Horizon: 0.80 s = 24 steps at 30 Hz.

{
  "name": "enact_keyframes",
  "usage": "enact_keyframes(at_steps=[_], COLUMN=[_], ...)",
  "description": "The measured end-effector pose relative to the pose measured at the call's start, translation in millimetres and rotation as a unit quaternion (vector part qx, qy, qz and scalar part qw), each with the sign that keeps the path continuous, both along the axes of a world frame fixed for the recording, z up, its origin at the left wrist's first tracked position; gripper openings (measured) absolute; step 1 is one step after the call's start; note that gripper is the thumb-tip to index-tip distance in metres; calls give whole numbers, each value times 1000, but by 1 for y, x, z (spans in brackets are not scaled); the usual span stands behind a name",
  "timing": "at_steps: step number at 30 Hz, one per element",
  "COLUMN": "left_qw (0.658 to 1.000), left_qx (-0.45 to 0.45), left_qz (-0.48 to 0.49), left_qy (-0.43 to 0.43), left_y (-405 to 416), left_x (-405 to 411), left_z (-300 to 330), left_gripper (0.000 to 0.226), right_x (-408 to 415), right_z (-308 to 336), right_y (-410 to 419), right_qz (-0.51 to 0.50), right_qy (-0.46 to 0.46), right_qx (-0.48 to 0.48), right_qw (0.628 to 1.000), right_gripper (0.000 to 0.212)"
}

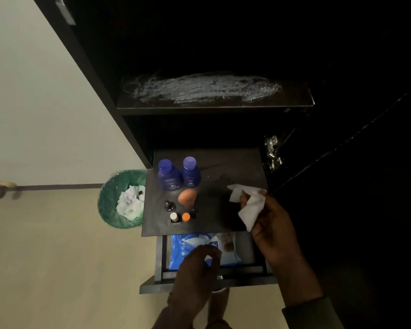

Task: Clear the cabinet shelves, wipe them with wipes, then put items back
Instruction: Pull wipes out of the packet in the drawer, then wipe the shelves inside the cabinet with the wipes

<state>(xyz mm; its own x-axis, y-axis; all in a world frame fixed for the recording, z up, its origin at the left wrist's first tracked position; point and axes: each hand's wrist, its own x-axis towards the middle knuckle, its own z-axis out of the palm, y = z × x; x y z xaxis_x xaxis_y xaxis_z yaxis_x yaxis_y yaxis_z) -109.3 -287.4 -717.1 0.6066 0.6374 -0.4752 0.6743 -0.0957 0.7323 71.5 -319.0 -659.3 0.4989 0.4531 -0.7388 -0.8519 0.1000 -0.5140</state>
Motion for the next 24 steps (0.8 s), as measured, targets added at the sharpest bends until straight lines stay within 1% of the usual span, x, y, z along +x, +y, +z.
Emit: enact_keyframes(at_steps=[3, 5, 6, 7, 9, 10, 12, 13, 15, 16, 17, 19, 21, 23, 24], left_qw=[996, 980, 965, 948, 920, 912, 908, 910, 916, 921, 925, 932, 934, 926, 923], left_qx=[-71, -144, -184, -219, -260, -263, -232, -215, -186, -173, -165, -127, -101, -122, -141], left_qz=[25, 76, 114, 151, 195, 211, 233, 230, 223, 213, 206, 204, 215, 234, 232], left_qy=[-50, -119, -149, -174, -217, -233, -259, -270, -278, -278, -274, -273, -267, -271, -272], left_y=[3, 7, 12, 16, 25, 30, 35, 38, 41, 45, 46, 48, 50, 55, 56], left_x=[15, 26, 32, 36, 45, 47, 50, 51, 54, 55, 55, 58, 56, 53, 55], left_z=[37, 60, 72, 83, 105, 115, 136, 146, 162, 169, 177, 184, 192, 198, 200], left_gripper=[20, 20, 23, 25, 26, 26, 23, 21, 12, 7, 5, 11, 19, 39, 37], right_x=[-7, -13, -15, -17, -19, -19, -22, -23, -28, -30, -32, -32, -33, -30, -29], right_z=[18, 33, 42, 49, 64, 72, 85, 91, 105, 113, 118, 125, 135, 143, 145], right_y=[-4, -6, -5, -6, -9, -9, -11, -11, -10, -9, -7, -6, -6, -6, -6], right_qz=[41, 74, 85, 92, 114, 120, 116, 120, 146, 157, 166, 192, 212, 223, 223], right_qy=[5, 21, 14, -12, -102, -143, -194, -214, -249, -270, -291, -322, -326, -294, -271], right_qx=[-7, -9, 1, 1, -26, -39, -44, -40, -24, -16, -18, -20, -19, -1, 0], right_qw=[999, 997, 996, 996, 988, 982, 973, 969, 957, 950, 942, 927, 921, 930, 936], right_gripper=[32, 38, 35, 28, 13, 10, 12, 17, 35, 37, 34, 29, 32, 27, 24])
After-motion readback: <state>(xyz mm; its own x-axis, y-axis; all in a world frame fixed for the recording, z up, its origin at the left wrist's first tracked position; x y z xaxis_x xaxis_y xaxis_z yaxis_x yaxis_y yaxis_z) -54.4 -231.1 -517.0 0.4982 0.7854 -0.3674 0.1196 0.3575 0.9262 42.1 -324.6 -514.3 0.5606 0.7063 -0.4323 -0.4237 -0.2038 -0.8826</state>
